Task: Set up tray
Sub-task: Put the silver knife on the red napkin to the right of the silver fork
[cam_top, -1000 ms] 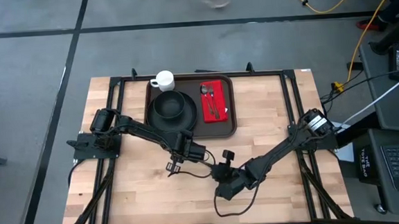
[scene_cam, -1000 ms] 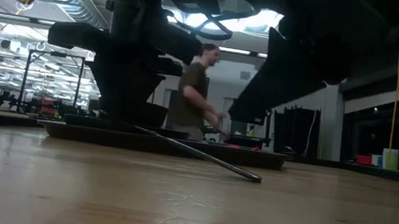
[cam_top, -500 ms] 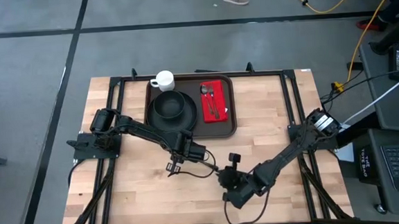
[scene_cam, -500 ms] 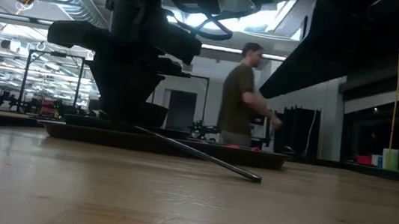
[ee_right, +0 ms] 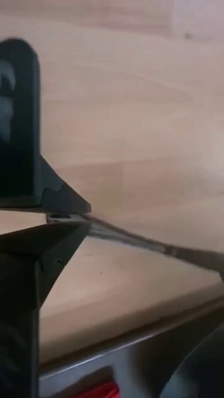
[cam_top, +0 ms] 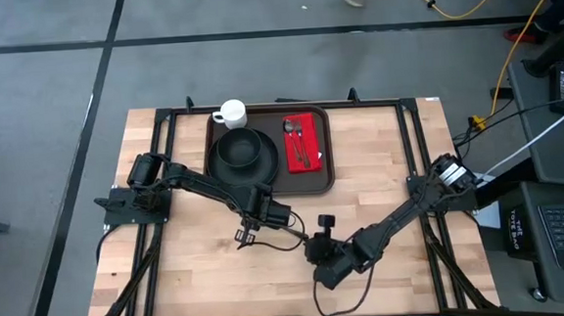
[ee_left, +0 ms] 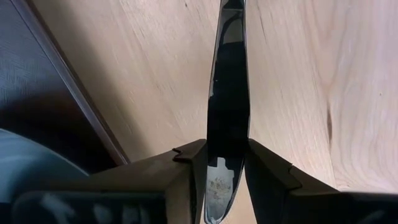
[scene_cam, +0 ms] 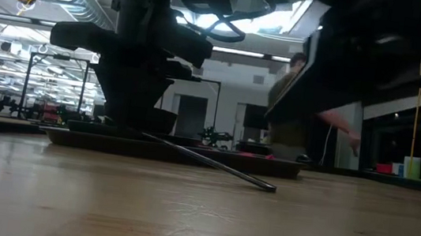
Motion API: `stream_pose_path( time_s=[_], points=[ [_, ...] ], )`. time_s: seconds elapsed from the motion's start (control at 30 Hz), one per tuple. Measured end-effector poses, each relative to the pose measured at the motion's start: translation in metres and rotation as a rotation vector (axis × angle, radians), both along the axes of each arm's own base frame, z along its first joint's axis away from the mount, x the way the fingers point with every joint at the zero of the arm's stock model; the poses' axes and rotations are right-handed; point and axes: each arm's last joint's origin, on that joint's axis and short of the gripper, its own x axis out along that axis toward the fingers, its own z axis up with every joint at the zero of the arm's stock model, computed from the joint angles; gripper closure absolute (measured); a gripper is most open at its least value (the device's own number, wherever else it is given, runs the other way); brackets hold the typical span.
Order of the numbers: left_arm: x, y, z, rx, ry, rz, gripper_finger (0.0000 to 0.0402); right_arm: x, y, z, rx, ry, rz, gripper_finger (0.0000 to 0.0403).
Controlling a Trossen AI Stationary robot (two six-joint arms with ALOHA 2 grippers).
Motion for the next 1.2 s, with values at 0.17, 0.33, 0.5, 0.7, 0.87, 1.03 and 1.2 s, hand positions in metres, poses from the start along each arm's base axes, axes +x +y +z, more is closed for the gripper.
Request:
stream_pose_path(
  time_s=[0.17,0.33,0.5,0.7,0.87,1.03,1.2],
  points=[
    [0.0,0.0,0.0,0.0,0.0,0.0,0.0316,0.004,-0.006,-0.001,0.071,0.006,-0.05,0.0359],
    [0.0,0.0,0.0,0.0,0.0,0.0,0.0316,0.003,-0.006,-0.001,0.109,0.004,-0.075,0.0313],
    [0.0,0.0,0.0,0.0,0.0,-0.003,0.0316,0.001,-0.007,-0.002,0.098,0.009,-0.099,0.0254],
    [-0.001,0.0,0.0,0.003,0.016,-0.003,0.0316,-0.003,-0.009,-0.005,0.093,0.038,-0.134,0.0207],
    [-0.002,0.0,0.001,0.003,0.017,-0.006,0.0316,-0.005,-0.006,-0.005,0.136,0.028,-0.166,0.0191],
    [-0.003,0.0,0.005,-0.008,0.004,-0.011,0.0316,-0.005,-0.007,-0.005,0.118,0.019,-0.17,0.019],
    [-0.003,-0.001,0.011,-0.053,-0.019,-0.008,0.0316,-0.001,-0.008,-0.003,0.093,-0.013,-0.166,0.0192]
  ],
)
